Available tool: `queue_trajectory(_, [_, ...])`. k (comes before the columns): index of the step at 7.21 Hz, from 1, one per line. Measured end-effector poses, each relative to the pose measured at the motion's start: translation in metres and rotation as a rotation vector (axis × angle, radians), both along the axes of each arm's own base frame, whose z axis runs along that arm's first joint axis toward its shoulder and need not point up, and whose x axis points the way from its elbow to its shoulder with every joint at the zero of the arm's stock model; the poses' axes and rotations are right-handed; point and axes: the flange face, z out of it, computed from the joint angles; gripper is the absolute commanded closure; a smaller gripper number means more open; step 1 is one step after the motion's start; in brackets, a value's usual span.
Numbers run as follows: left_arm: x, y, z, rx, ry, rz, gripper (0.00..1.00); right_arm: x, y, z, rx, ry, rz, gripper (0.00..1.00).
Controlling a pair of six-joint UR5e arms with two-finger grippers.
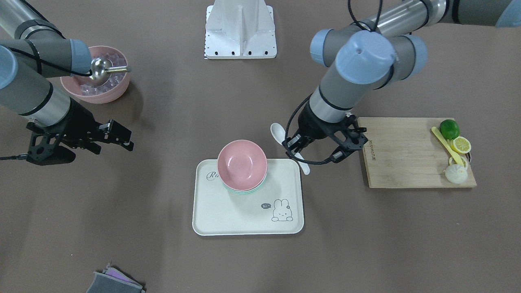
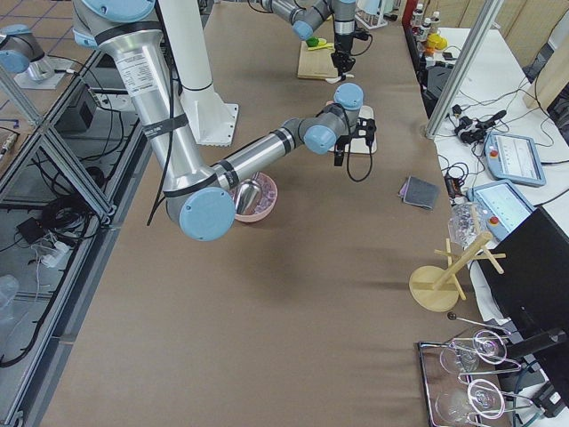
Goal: Stack pink bowl on green and place spoon
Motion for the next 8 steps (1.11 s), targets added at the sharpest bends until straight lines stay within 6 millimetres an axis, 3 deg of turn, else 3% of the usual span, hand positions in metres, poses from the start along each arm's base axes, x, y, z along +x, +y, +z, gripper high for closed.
queue_trajectory(1, [0.021, 0.001, -0.019, 0.003, 0.010, -0.021, 0.01, 0.007, 0.002, 0.013, 0.007, 0.010, -0.008, 0.00])
queue_trajectory(3, [0.035, 0.001, -0.026, 0.037, 0.037, -0.036, 0.01, 0.014, 0.004, 0.023, 0.006, 0.018, -0.010, 0.00])
queue_trajectory(5, [0.019, 0.013, -0.020, 0.067, 0.050, -0.053, 0.01, 0.021, 0.006, 0.022, 0.011, 0.016, -0.003, 0.00])
queue_trajectory(6, [-0.002, 0.030, -0.003, 0.089, 0.041, -0.041, 0.01, 0.028, 0.004, 0.023, 0.009, 0.017, 0.008, 0.00])
queue_trajectory(8, [-0.070, 0.061, 0.047, 0.221, -0.084, 0.058, 0.01, 0.059, -0.001, 0.042, 0.018, 0.035, 0.030, 0.00])
